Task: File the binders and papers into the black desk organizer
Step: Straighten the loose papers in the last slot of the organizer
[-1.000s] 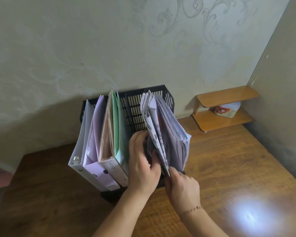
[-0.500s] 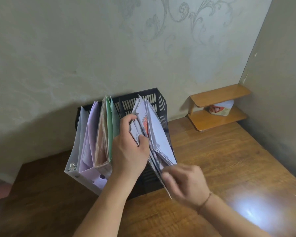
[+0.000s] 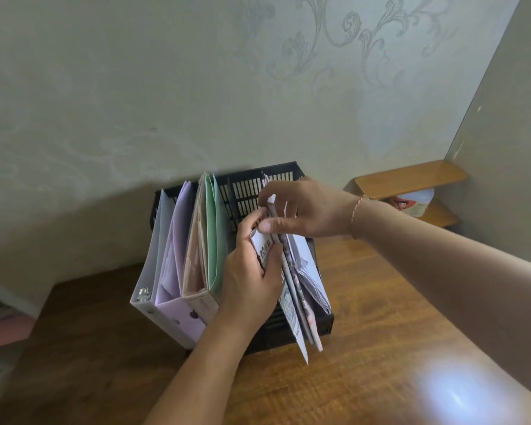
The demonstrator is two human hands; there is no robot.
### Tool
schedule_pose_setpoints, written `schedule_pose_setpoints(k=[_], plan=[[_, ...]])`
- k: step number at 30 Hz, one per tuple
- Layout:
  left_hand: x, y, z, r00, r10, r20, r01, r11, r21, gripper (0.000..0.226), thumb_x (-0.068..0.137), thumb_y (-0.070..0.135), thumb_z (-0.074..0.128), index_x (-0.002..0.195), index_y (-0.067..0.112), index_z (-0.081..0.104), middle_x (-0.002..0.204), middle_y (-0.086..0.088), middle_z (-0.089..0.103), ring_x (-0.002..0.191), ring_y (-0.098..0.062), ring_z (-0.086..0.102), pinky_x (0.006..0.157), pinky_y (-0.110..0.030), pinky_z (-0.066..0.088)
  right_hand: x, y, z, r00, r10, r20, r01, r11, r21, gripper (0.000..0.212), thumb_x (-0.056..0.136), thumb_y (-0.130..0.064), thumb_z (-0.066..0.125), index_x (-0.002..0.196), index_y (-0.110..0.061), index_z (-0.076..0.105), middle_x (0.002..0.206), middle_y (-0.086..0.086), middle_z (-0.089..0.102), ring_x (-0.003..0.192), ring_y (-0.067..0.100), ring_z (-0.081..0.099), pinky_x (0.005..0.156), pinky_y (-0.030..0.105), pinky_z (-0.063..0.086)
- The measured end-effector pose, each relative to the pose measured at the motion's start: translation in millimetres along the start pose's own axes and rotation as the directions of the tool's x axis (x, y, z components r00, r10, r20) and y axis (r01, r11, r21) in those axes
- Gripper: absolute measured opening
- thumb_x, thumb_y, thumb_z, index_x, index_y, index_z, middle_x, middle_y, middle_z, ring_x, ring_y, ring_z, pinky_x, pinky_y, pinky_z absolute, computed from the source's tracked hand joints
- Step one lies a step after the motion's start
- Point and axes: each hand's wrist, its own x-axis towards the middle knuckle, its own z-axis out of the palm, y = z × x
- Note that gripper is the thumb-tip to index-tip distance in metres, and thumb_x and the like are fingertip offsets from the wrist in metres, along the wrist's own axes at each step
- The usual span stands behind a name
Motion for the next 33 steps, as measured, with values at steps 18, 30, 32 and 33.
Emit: schedule_pose_setpoints(k=[18, 30, 32, 33], plan=[[28.5, 39.5, -12.3, 0.984, -0.174, 0.032, 0.136, 0.862, 0.488, 0.052, 0.085, 0.019, 0.051, 0.133, 0.033, 0.038, 0.075, 0.004, 0.059, 0.057, -0.015, 0.052, 0.047, -0.027, 0.034, 36.0, 22.6, -13.4, 0.875, 0.483, 0.044, -0.449, 0.842, -0.3, 0.01, 0.072, -0.011, 0.048, 0.062, -0.012, 0.049, 0.039, -0.002, 0.056, 0.059, 0.023, 0.062, 0.042, 0.018, 0.034], [74.3, 52.8, -18.0, 0.977, -0.17, 0.126, 0.083, 0.856, 0.51, 0.04, 0.079, -0.003, 0.055, 0.115, 0.008, 0.069, 0.096, -0.012, 0.073, 0.095, -0.026, 0.068, 0.085, -0.03, 0.052, 13.8, 7.0, -27.8, 0.934, 0.356, 0.045, -0.324, 0.891, -0.318, 0.034, 0.076, 0.001, 0.04, 0.092, -0.005, 0.07, 0.051, 0.005, 0.054, 0.05, 0.017, 0.057, 0.045, 0.024, 0.046], [66.8, 52.0, -17.5, 0.995, -0.066, 0.071, 0.023, 0.873, 0.487, 0.041, 0.082, -0.001, 0.053, 0.119, 0.009, 0.067, 0.092, -0.012, 0.074, 0.088, -0.026, 0.07, 0.087, -0.031, 0.054, 3.9, 2.1, -29.0, 0.955, 0.294, -0.05, -0.293, 0.899, -0.326, 0.025, 0.081, -0.003, 0.045, 0.09, -0.004, 0.068, 0.063, 0.007, 0.045, 0.061, 0.026, 0.056, 0.051, 0.028, 0.047], [62.7, 50.1, -15.8, 0.997, -0.043, 0.068, 0.004, 0.872, 0.49, 0.042, 0.083, 0.0, 0.054, 0.121, 0.011, 0.066, 0.091, -0.011, 0.074, 0.086, -0.025, 0.069, 0.084, -0.026, 0.053, -0.6, 1.1, -26.5, 0.961, 0.265, -0.078, -0.276, 0.9, -0.338, 0.019, 0.082, -0.003, 0.046, 0.086, -0.004, 0.065, 0.065, 0.006, 0.042, 0.063, 0.029, 0.055, 0.051, 0.028, 0.044]])
